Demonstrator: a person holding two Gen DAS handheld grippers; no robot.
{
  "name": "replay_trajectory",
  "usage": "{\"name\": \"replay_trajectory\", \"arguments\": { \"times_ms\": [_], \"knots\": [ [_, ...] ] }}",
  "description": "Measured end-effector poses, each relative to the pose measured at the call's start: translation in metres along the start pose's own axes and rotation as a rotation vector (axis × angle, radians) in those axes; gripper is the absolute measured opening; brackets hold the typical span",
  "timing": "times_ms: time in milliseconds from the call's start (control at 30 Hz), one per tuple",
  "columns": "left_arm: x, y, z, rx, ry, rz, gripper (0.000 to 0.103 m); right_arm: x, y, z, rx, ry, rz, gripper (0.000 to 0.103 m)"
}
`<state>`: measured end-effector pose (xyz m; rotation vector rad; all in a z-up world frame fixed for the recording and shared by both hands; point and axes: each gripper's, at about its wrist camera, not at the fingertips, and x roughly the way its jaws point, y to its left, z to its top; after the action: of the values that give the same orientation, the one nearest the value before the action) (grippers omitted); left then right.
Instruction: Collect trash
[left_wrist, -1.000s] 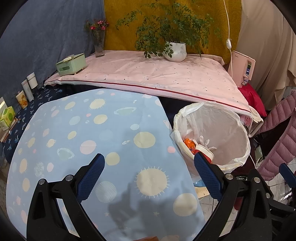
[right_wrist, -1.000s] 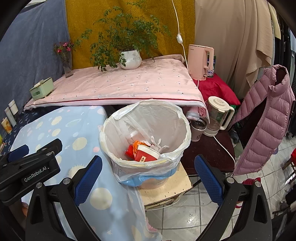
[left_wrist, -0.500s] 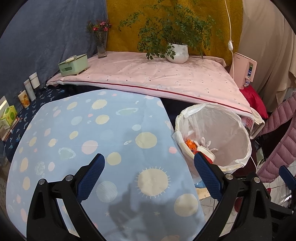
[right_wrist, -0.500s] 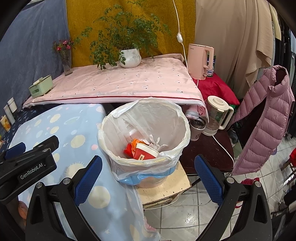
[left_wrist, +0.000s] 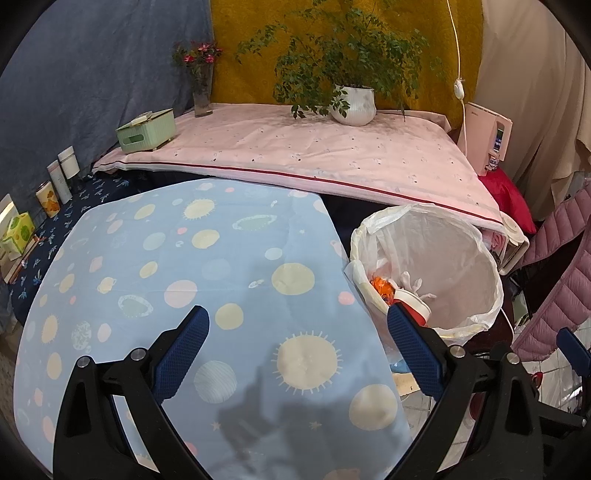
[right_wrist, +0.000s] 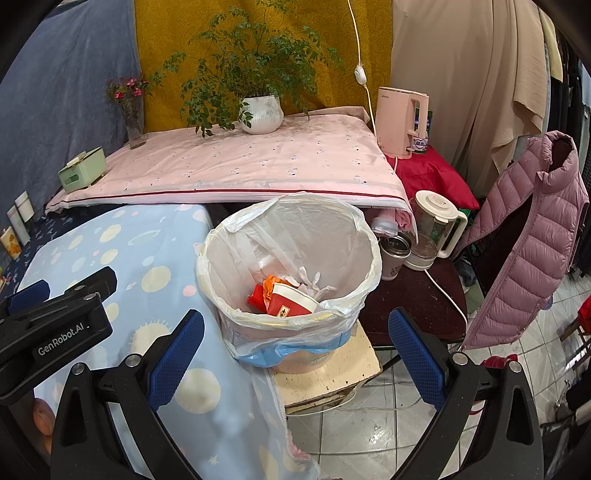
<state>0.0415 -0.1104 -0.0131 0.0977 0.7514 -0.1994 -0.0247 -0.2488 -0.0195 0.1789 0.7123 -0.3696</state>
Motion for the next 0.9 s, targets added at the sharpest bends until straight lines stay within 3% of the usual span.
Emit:
{"name": "replay_trajectory", "arguments": {
  "times_ms": [900],
  "knots": [
    [-0.0002, -0.0004, -0.0005, 0.004, 0.005, -0.002, 0.093, 0.0003, 0.0025, 0.0006, -0.002, 0.0, -0.001, 0.096]
  ]
}}
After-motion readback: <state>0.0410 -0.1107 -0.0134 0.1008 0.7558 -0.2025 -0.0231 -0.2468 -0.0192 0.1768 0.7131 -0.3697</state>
